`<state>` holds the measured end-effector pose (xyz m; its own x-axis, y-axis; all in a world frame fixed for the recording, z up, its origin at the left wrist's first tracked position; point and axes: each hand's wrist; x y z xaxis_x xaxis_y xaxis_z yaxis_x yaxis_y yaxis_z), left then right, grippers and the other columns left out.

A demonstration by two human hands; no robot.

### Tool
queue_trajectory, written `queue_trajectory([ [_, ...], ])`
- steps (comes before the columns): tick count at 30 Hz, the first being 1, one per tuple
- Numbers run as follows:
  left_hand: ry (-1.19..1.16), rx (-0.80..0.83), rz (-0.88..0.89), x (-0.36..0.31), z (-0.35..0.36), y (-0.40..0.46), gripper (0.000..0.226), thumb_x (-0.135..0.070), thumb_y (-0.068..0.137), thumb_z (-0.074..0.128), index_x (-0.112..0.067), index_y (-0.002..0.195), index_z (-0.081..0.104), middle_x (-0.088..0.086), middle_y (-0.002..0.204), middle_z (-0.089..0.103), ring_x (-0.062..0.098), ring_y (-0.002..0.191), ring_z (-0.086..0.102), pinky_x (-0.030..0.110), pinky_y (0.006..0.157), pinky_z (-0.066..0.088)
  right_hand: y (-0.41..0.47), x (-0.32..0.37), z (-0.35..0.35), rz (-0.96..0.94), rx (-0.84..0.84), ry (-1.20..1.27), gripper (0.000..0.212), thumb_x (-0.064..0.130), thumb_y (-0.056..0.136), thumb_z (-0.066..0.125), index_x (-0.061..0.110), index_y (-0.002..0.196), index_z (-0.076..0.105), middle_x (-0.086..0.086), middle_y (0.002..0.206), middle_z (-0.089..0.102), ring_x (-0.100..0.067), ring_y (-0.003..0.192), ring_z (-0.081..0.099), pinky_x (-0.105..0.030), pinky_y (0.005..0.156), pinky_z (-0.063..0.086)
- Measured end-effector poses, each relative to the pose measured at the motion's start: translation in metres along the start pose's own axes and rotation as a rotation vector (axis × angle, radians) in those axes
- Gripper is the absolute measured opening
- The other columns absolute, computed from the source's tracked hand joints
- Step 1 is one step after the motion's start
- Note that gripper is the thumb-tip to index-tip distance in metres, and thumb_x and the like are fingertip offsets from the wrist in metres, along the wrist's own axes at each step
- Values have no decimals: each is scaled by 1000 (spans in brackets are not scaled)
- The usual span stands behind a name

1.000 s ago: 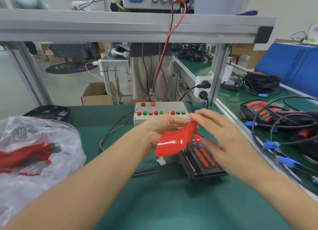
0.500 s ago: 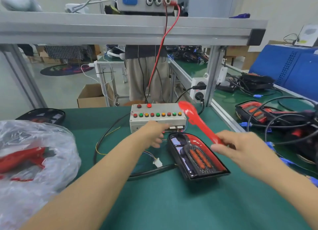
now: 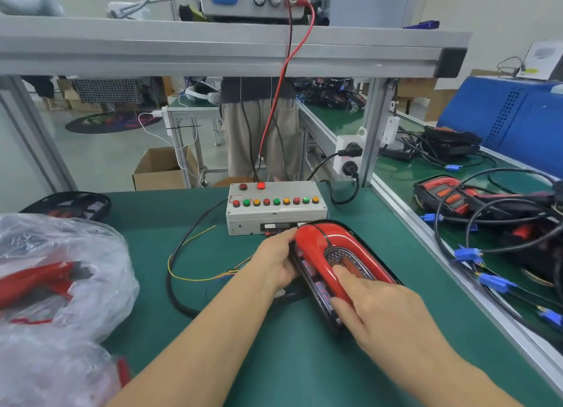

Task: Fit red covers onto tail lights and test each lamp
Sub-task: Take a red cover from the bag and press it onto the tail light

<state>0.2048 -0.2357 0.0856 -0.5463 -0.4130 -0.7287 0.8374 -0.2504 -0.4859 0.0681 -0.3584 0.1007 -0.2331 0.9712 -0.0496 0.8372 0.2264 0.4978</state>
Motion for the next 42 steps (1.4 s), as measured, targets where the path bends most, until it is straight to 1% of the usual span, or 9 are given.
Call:
queue_trajectory([
  [15, -70, 55, 70, 12, 5, -12, 18, -23, 95, 56, -10, 94, 68, 13, 87, 75, 27, 74, 72, 40, 69, 58, -8, 6, 20, -45, -34, -99, 57, 31, 49, 94, 0, 93, 76, -1, 48, 59, -18, 33, 53, -20, 29, 35],
  [20, 59, 82, 170, 15, 5, -12, 42, 2, 74, 71, -13, 113, 64, 17, 101, 72, 34, 91, 69, 43, 76, 58, -8, 7, 19, -11, -42, -61, 55, 55, 66, 80, 11, 98, 77, 1, 61, 64, -15, 48, 62, -20, 34, 40],
  [22, 5, 55, 183, 12, 4, -13, 47, 5, 74, 70, -11, 117, 62, 19, 105, 70, 35, 92, 69, 44, 76, 58, -9, 3, 5, 151, 97, 85, 58, 74, 80, 43, 31, 111, 70, 11, 84, 63, -8, 71, 64, -27, 52, 50],
  [24, -54, 30, 218, 5, 2, -13, 50, 3, 73, 70, -12, 119, 60, 18, 105, 70, 32, 86, 70, 45, 75, 59, -13, -9, -7, 455, 205, 459, 58, 83, 73, 32, 40, 96, 62, 19, 79, 55, 2, 70, 54, -28, 65, 46],
  [27, -114, 19, 287, -4, 0, -15, 49, -2, 75, 71, -16, 121, 58, 14, 101, 72, 26, 77, 72, 47, 74, 59, -24, -23, -2, 850, 137, 956, 57, 80, 57, 54, 28, 80, 61, 18, 64, 56, -2, 50, 49, -34, 64, 47],
  [30, -116, 32, 341, -2, 7, -21, 50, -2, 78, 71, -21, 123, 58, 13, 104, 72, 26, 82, 71, 49, 79, 57, -23, -17, 11, 1002, 385, 1564, 87, 68, 55, 80, 21, 125, 57, 2, 109, 72, -11, 88, 72, -36, 82, 58],
  [32, -119, 57, 365, 3, 13, -27, 51, 0, 78, 70, -22, 123, 59, 14, 107, 71, 26, 82, 69, 47, 81, 57, -18, -10, 19, 975, 385, 1797, 76, 49, 63, 87, 19, 127, 57, -1, 115, 72, -20, 101, 71, -33, 77, 59],
  [36, -106, 94, 419, 10, 17, -36, 49, 3, 79, 67, -18, 123, 60, 14, 108, 70, 24, 82, 68, 40, 77, 58, -15, -9, 28, 1011, 250, 1951, 57, 20, 64, 77, 11, 119, 63, -10, 111, 73, -27, 96, 72, -34, 68, 59],
  [42, -115, 121, 379, 14, 15, -39, 38, -7, 84, 67, -21, 119, 62, 12, 106, 72, 22, 82, 69, 42, 83, 56, -19, -11, 27, 992, 274, 1879, 62, 13, 52, 83, 7, 111, 68, -15, 107, 73, -29, 91, 72, -31, 64, 59],
])
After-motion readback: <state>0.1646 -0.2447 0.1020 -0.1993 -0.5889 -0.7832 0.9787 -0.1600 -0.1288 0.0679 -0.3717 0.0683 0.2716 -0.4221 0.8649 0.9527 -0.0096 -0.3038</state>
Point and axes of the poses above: each hand's wrist, its own y-axis towards the middle knuckle, its own z-axis out of the palm, x = y × z
